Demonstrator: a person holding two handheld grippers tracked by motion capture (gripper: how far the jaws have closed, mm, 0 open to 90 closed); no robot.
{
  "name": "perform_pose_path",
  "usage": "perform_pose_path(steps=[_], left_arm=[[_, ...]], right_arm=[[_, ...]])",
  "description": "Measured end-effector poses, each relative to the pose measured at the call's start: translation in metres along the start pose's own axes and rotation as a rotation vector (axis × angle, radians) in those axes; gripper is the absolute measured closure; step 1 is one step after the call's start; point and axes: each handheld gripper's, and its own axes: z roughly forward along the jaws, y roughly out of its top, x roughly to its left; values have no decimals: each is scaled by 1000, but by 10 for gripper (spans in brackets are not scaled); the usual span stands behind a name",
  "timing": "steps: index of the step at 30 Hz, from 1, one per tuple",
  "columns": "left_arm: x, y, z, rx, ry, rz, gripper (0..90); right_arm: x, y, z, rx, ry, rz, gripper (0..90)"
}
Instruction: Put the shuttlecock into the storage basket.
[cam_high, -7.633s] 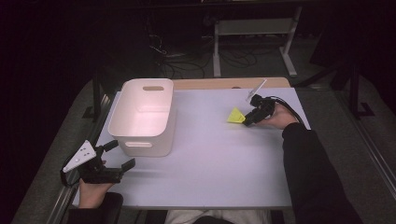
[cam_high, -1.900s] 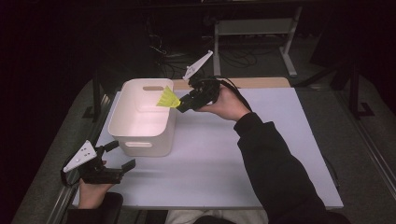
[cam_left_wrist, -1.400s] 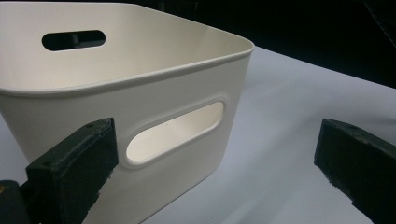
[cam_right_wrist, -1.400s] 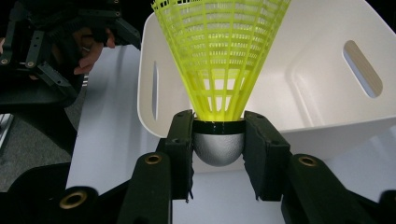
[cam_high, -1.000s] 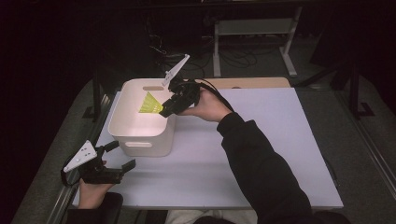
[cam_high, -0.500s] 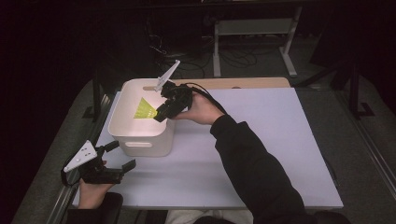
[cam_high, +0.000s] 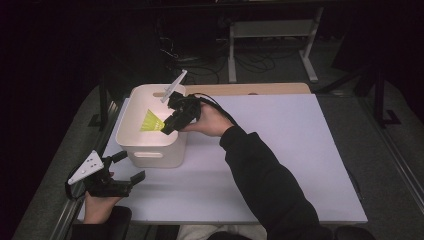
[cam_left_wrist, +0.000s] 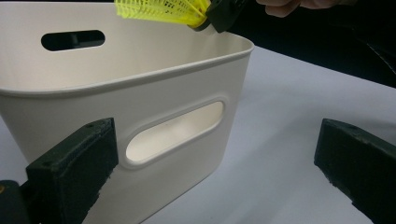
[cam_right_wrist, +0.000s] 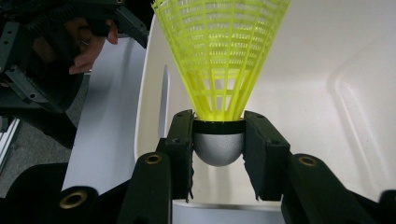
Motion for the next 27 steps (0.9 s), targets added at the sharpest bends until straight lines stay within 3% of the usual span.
perform_pose_path(steps=[17, 20, 27], left_arm=[[0, 0, 0, 0, -1, 1, 0], [0, 0, 0, -1, 0, -1, 0], [0, 0, 0, 0, -1, 0, 0]], right_arm=[[-6, -9, 17, 4, 41, 40, 624], [-7, -9, 14, -12, 35, 66, 535], [-8, -13, 5, -40, 26, 82, 489]])
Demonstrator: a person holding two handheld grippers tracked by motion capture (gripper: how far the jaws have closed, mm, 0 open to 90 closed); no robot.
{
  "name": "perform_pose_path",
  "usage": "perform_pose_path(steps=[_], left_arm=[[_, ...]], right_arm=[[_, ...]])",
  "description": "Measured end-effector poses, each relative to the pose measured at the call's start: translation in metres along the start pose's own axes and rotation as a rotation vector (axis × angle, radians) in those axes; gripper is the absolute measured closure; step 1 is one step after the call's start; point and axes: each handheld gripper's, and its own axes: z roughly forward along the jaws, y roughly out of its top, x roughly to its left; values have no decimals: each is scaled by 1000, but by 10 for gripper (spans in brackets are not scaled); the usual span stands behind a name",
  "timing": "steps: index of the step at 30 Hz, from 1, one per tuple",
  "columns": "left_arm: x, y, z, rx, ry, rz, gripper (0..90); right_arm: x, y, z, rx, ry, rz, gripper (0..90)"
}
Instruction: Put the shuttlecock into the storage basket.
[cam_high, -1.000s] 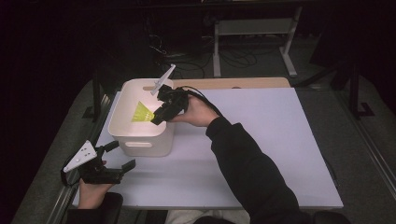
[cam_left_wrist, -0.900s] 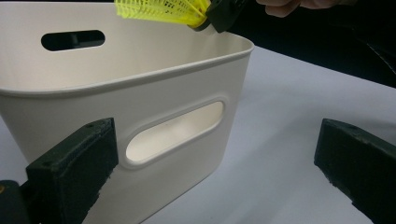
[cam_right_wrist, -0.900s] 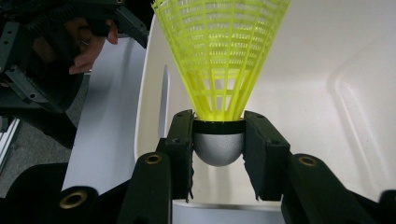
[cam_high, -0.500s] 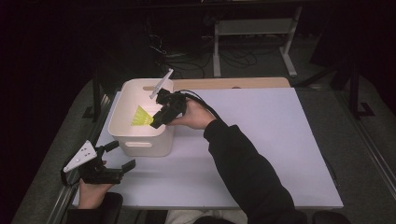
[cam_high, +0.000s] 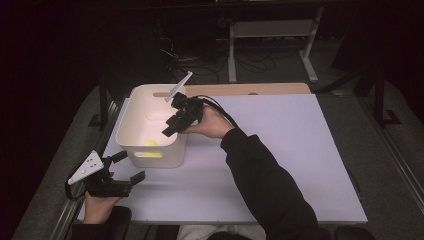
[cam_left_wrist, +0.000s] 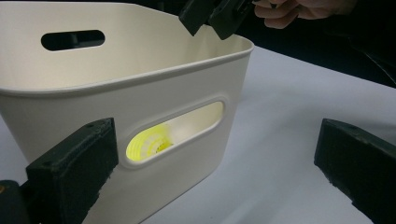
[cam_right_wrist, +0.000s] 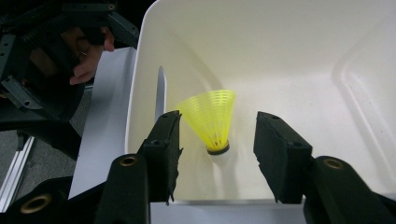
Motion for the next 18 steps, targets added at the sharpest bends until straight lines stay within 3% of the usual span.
perform_pose_path(steps=[8, 14, 18], left_arm=[[0, 0, 0, 1, 3, -1, 0], [0, 0, 0, 0, 5, -3, 0], [0, 0, 0, -3, 4, -6, 0]], right_arm=[[-2, -5, -9, -10, -15, 43, 365], [0, -9, -18, -35, -57, 52, 212], [0, -11, -24, -59, -51, 58, 125]])
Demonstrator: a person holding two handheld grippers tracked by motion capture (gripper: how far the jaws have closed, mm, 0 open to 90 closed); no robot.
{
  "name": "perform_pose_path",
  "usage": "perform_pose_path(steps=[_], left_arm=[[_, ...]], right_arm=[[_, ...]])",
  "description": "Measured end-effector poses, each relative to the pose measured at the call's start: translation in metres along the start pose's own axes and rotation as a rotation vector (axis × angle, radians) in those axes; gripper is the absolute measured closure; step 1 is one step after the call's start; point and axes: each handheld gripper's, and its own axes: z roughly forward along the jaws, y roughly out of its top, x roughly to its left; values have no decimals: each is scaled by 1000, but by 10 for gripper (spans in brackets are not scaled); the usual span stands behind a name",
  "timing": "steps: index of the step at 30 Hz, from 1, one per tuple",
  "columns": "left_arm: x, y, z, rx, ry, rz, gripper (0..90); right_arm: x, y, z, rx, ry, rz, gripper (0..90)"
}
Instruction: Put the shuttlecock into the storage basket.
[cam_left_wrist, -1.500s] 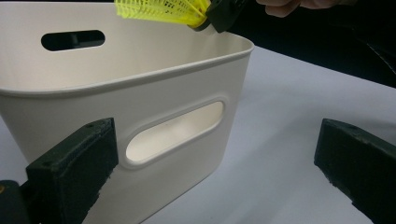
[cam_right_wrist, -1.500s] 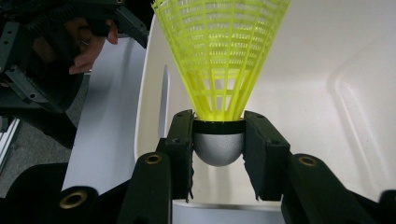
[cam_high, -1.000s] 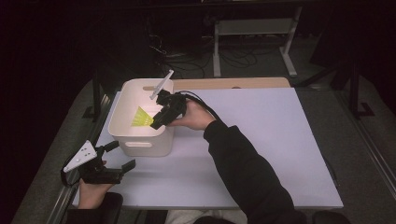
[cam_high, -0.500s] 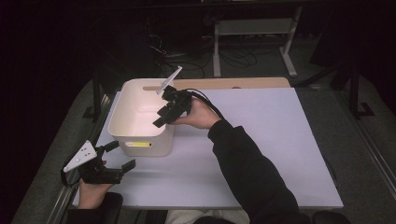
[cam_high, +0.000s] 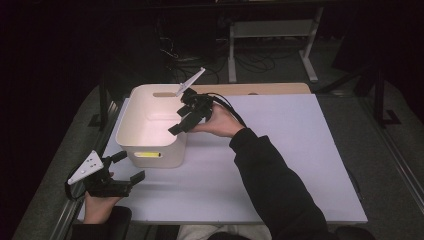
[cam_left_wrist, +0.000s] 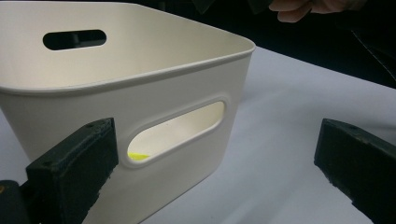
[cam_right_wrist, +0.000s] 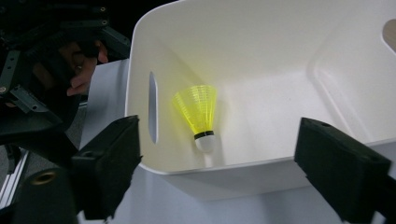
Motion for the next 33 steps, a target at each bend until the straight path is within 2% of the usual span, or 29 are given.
perform_pose_path(steps=[2, 3, 7, 17, 33], left_arm=[[0, 0, 0, 0, 1, 0, 0], [0, 0, 0, -2, 1, -1, 0], [0, 0, 0, -3, 1, -3, 0], [0, 0, 0, -1, 4, -3, 0], [0, 0, 0, 0, 6, -1, 0]], right_arm=[[0, -1, -1, -6, 0, 0, 116], [1, -2, -5, -22, -10, -4, 61], [1, -4, -11, -38, -41, -9, 0], [2, -11, -28, -74, -74, 0, 0], [4, -23, -45, -90, -109, -7, 0]])
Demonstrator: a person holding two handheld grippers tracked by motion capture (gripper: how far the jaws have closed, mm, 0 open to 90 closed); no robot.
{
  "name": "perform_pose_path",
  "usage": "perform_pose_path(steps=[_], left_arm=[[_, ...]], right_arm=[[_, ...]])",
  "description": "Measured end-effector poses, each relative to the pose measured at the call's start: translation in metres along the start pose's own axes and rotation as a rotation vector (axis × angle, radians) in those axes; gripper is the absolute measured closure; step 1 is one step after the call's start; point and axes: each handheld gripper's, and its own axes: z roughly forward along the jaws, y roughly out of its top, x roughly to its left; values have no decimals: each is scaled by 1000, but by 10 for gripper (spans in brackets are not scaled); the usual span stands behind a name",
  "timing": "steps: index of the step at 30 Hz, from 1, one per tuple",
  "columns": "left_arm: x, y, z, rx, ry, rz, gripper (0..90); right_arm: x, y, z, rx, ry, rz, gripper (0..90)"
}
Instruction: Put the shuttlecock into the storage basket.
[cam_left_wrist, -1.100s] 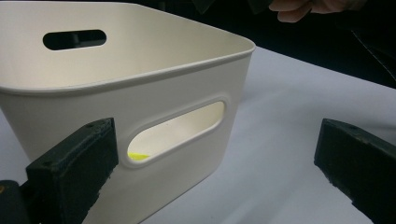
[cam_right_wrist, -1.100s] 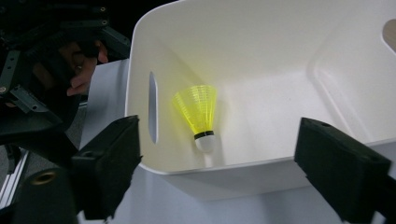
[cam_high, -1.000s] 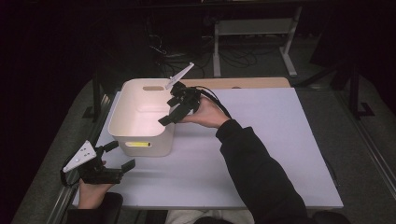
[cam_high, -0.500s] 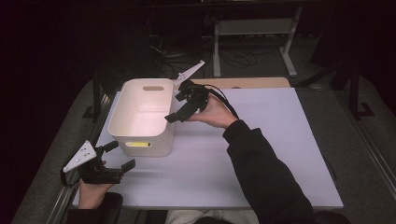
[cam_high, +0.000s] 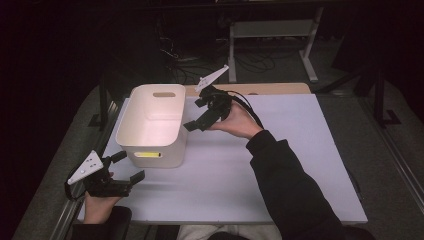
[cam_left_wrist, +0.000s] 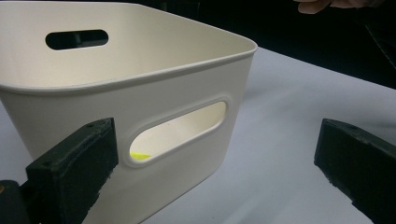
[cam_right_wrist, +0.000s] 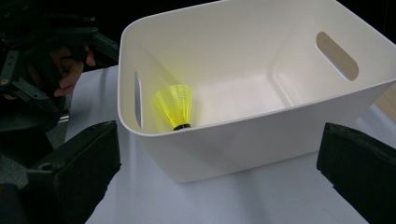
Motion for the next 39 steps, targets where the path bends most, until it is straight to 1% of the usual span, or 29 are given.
perform_pose_path(steps=[5, 9, 17, 24, 28, 30, 39], left_arm=[[0, 0, 0, 0, 0, 0, 0], [0, 0, 0, -2, 1, -2, 0], [0, 0, 0, 1, 1, 0, 0], [0, 0, 0, 0, 2, -1, 0], [0, 0, 0, 2, 3, 0, 0], [0, 0, 0, 0, 4, -1, 0], [0, 0, 0, 1, 4, -1, 0]], right_arm=[[1, -3, -4, -9, -3, -6, 0], [1, -8, -8, -14, -6, 2, 0], [1, -14, -14, -21, -2, 0, 0], [1, -21, -19, -18, -16, -2, 0], [4, -25, -22, -22, -16, -4, 0], [5, -27, -23, -15, -22, -9, 0], [8, -38, -31, -27, -26, -8, 0]])
